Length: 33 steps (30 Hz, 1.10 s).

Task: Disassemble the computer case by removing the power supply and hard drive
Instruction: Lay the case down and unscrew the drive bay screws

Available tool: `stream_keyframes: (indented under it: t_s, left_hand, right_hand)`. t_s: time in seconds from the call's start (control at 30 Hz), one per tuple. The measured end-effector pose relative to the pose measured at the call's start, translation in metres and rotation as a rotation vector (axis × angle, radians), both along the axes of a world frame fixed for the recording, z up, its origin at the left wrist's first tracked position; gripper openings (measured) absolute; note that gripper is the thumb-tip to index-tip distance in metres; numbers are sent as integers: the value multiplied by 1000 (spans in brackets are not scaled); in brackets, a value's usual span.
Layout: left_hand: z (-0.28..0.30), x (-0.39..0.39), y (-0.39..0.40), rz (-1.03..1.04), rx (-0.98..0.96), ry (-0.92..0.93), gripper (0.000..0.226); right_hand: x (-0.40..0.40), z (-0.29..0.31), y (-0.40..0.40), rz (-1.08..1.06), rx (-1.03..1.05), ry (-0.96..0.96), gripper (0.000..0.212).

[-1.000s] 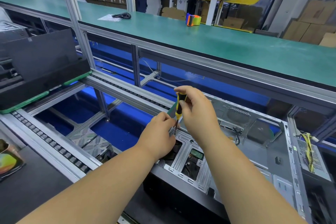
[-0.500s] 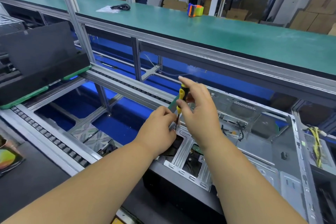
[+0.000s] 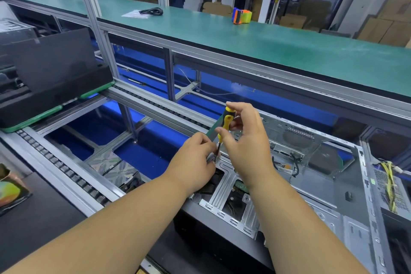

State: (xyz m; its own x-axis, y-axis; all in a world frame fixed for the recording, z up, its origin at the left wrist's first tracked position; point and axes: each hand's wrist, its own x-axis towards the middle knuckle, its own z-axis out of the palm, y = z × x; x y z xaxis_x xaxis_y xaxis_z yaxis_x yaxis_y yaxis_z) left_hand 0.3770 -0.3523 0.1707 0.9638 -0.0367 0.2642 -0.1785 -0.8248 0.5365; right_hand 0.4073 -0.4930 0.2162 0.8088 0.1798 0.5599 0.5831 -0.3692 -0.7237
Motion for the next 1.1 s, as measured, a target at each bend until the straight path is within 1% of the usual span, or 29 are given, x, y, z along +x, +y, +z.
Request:
stream_keyframes:
  t_s: [0.13,0.27,0.33,0.43,0.53,0.77,0.83,1.0,1.1]
  left_hand:
    - [0,1,1,1,-2,-2,18]
    - [1,1,1,1,8,3,20]
    - [0,1,0,0,12,0,23]
    - [-1,1,1,4,9,8,26]
    - [0,1,1,9,8,19,28]
    - [0,0,0,11,9,15,29]
    - [0,0,0,6,7,11,28]
    - [0,0,2,-2,10,0,23]
    - [0,0,2,-10,14,8,29]
  right_hand:
    - [-3,3,1,89,-52,69,57]
    - [-5,4,4,159,-77,126,61]
    - [-4,4,2,150,-69,110,57]
    - [-1,3,-3,105,-45,24,55]
    - [2,2,-6,38,-25,20,61]
    - [3,0,-7,-8,-72,-2,56]
    - [3,2,-8,7,-85,17,56]
    - [1,4,-6,144,-115,60,57]
    - [-2,3,-3,155,-83,49,50]
